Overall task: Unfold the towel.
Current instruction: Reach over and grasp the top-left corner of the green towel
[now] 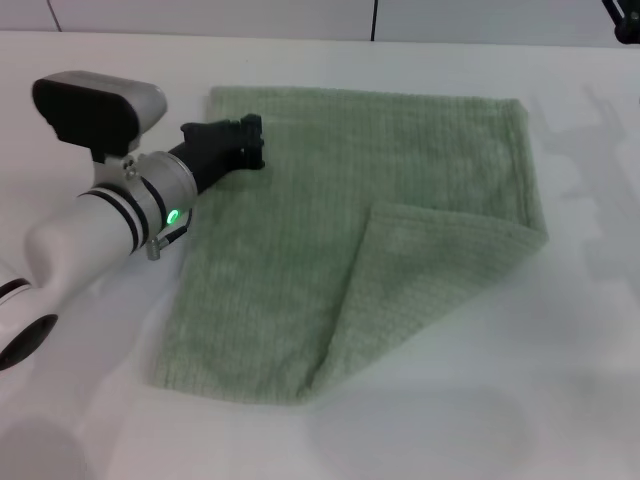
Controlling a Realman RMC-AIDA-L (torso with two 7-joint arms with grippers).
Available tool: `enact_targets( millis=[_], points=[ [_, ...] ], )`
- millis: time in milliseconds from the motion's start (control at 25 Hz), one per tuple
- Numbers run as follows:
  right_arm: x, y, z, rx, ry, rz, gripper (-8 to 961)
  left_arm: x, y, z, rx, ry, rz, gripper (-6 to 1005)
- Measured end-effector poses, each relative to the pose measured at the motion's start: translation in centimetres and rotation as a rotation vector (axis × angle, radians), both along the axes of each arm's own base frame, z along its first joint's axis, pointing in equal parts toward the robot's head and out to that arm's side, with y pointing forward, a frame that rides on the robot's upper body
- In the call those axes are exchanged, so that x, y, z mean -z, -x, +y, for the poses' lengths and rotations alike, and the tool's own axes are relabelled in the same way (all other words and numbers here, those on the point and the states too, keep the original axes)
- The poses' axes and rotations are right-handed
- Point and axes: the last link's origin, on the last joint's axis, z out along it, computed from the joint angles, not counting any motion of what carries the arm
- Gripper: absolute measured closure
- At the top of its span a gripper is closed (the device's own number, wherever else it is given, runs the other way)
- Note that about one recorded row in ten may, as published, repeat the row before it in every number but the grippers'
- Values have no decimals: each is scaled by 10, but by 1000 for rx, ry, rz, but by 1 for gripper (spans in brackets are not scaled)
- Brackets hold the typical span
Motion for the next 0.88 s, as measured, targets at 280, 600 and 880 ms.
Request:
enact_targets(
  millis=[280, 600, 880],
  points=[
    [5, 5, 1, -12, 20, -6, 198, 8, 1, 2, -33, 48, 71, 994],
    [11, 8, 8, 14, 61, -14, 197, 9, 2, 2, -41, 55, 81, 995],
    [22, 26, 29, 112, 201, 4, 196, 9, 3, 1, -43, 55, 82, 995]
  ],
)
